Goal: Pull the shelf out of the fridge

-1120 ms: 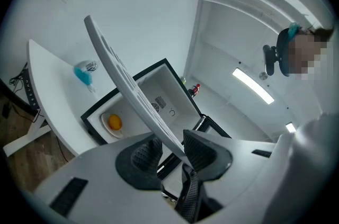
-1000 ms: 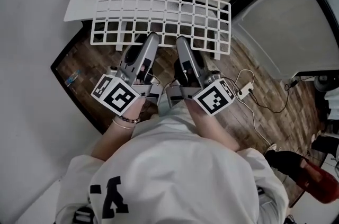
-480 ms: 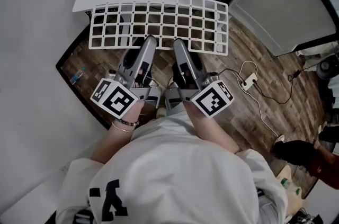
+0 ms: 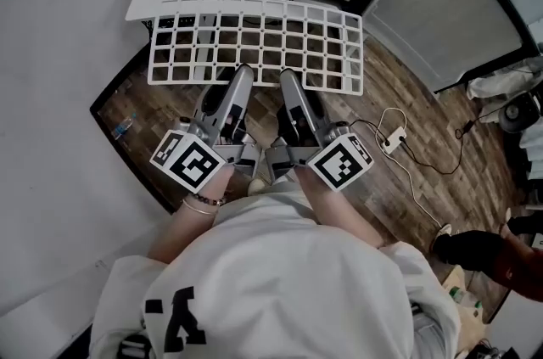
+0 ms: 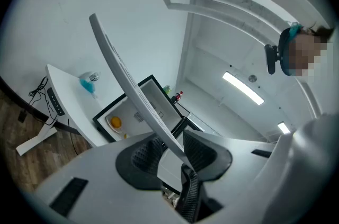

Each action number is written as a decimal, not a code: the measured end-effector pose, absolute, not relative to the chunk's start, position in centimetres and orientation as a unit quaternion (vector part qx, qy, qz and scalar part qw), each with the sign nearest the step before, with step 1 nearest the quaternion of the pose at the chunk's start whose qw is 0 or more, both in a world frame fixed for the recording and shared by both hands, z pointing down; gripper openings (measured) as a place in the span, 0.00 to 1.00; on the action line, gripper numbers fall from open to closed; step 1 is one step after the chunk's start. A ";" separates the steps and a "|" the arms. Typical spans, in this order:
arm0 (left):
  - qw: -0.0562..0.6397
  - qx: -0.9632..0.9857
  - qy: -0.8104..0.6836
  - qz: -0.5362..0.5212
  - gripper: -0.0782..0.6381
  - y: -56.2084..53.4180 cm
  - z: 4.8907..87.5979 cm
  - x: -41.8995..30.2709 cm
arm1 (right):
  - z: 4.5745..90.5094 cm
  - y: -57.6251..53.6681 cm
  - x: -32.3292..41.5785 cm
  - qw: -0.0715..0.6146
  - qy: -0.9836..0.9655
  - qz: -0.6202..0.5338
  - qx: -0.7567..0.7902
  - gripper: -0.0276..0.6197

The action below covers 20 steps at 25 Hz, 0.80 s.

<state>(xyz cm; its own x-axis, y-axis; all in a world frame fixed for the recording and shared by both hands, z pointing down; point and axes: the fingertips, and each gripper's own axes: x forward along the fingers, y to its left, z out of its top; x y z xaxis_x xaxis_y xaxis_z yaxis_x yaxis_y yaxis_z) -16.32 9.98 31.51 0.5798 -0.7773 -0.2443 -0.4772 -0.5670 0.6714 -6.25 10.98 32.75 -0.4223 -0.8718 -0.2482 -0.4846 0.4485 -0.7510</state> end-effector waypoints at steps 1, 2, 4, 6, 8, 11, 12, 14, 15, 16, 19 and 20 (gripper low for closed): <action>0.280 0.843 -0.371 -0.270 0.29 10.2 31.5 -16.3 | 32.6 11.2 -6.3 0.322 0.790 -0.298 -0.429 0.27; 0.280 0.843 -0.370 -0.272 0.29 10.5 31.5 -16.3 | 32.4 11.5 -6.3 0.324 0.792 -0.295 -0.425 0.27; 0.277 0.842 -0.370 -0.277 0.29 11.3 31.5 -16.2 | 32.6 12.3 -6.2 0.326 0.794 -0.294 -0.421 0.27; 0.279 0.842 -0.371 -0.273 0.28 12.1 31.9 -16.0 | 33.1 13.1 -5.9 0.326 0.791 -0.296 -0.426 0.27; 0.289 0.840 -0.371 -0.271 0.28 12.6 32.2 -15.8 | 33.3 13.5 -5.7 0.325 0.789 -0.294 -0.430 0.27; 0.291 0.836 -0.374 -0.276 0.28 13.8 32.2 -15.7 | 33.1 14.7 -5.6 0.326 0.794 -0.289 -0.425 0.27; 0.287 0.837 -0.375 -0.276 0.28 14.4 32.1 -15.6 | 33.1 15.2 -5.4 0.327 0.795 -0.287 -0.423 0.27; 0.283 0.838 -0.377 -0.275 0.28 15.6 32.0 -15.0 | 33.0 16.5 -4.9 0.326 0.797 -0.283 -0.423 0.27; 0.284 0.837 -0.379 -0.274 0.28 16.3 32.0 -14.7 | 33.0 17.2 -4.6 0.323 0.798 -0.280 -0.425 0.27; 0.285 0.836 -0.381 -0.274 0.28 17.0 32.1 -14.3 | 33.1 17.9 -4.3 0.319 0.800 -0.277 -0.427 0.27; 0.289 0.833 -0.383 -0.275 0.27 18.9 32.4 -13.4 | 33.3 19.8 -3.3 0.309 0.803 -0.272 -0.431 0.27; 0.291 0.832 -0.382 -0.276 0.27 19.5 32.6 -13.1 | 33.3 20.5 -3.0 0.306 0.804 -0.270 -0.432 0.27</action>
<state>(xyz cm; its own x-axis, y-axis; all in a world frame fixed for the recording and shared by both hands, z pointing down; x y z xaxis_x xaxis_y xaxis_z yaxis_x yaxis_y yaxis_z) -13.10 19.50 32.56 0.5554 -0.7973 -0.2363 -0.4759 -0.5378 0.6959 -3.00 20.47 33.33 -0.4388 -0.8602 -0.2597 -0.5300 0.4811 -0.6983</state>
